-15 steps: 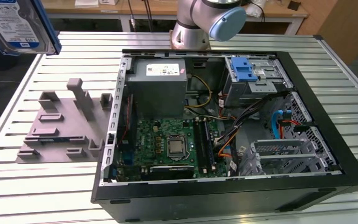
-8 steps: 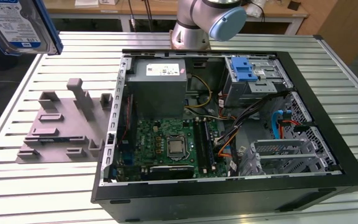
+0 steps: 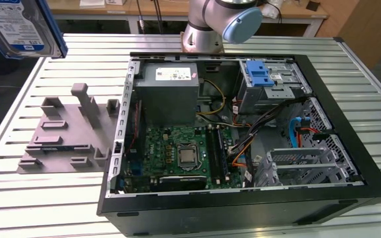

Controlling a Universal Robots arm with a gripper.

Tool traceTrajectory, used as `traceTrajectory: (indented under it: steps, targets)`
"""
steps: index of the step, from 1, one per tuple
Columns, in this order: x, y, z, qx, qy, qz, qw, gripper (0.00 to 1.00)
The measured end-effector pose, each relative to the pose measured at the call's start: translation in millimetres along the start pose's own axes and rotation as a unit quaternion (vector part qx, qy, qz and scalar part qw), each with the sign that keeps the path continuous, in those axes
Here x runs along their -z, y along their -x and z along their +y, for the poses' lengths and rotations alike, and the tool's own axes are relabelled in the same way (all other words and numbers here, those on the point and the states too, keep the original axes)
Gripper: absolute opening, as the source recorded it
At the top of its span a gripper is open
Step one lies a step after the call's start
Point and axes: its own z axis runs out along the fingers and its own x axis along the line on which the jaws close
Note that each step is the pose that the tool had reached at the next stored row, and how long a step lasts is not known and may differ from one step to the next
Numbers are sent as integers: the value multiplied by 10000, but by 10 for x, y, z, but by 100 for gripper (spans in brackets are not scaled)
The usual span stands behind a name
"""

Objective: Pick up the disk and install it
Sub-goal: 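Pick up the disk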

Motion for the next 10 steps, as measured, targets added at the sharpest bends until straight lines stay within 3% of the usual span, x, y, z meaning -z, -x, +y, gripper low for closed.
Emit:
traceTrajectory:
  steps: [10]
  targets:
    - [1, 0, -36, 0, 0, 0, 10000, 36]
